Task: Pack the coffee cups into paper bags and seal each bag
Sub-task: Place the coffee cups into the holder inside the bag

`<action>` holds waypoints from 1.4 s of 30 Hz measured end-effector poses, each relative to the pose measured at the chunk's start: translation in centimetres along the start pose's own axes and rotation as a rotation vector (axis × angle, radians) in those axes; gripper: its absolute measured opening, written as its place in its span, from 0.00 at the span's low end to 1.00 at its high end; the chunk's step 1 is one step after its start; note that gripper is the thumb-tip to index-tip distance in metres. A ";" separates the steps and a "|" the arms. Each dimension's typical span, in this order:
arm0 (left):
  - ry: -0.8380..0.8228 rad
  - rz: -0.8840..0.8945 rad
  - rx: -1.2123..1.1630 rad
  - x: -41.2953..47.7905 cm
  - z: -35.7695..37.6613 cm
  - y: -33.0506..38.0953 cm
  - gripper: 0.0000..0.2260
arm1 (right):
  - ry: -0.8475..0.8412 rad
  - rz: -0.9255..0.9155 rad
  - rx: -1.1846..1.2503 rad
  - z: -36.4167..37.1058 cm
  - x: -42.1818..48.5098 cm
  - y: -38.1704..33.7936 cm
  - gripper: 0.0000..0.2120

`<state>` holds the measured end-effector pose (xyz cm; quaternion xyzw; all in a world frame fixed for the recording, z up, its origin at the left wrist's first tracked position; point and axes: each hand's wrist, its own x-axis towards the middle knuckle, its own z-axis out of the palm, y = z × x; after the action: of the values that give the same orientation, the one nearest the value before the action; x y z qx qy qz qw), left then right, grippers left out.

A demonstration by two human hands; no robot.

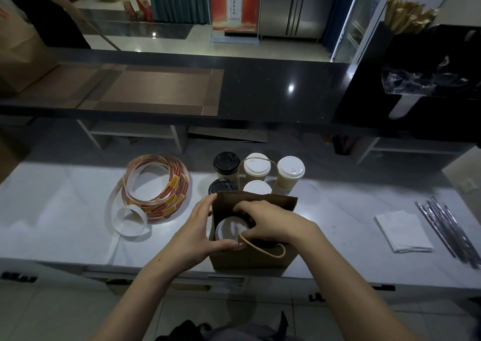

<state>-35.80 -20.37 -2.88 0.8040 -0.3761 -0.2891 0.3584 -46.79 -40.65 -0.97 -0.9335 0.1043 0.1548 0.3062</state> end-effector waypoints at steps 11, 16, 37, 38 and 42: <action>0.008 0.000 0.022 0.3 0.0 0.3 0.52 | 0.653 -0.170 0.354 -4.1 -3.6 2.1 0.06; 0.025 -0.012 0.048 0.4 0.0 0.3 0.52 | 0.780 -0.044 0.485 -5.2 -3.0 4.8 0.10; -0.019 -0.035 0.089 0.1 0.1 0.7 0.56 | 0.658 0.540 0.116 -3.4 6.4 16.5 0.36; -0.022 -0.035 0.092 0.0 0.1 0.8 0.56 | 0.653 0.545 0.122 -3.4 6.6 16.5 0.37; -0.026 -0.041 0.095 -0.2 0.0 1.2 0.55 | 0.663 0.563 0.121 -3.1 6.9 16.5 0.39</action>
<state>-36.40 -20.75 -1.94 0.8238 -0.3775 -0.2884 0.3092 -44.47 -56.25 -9.86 -0.8483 0.4560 -0.0822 0.2561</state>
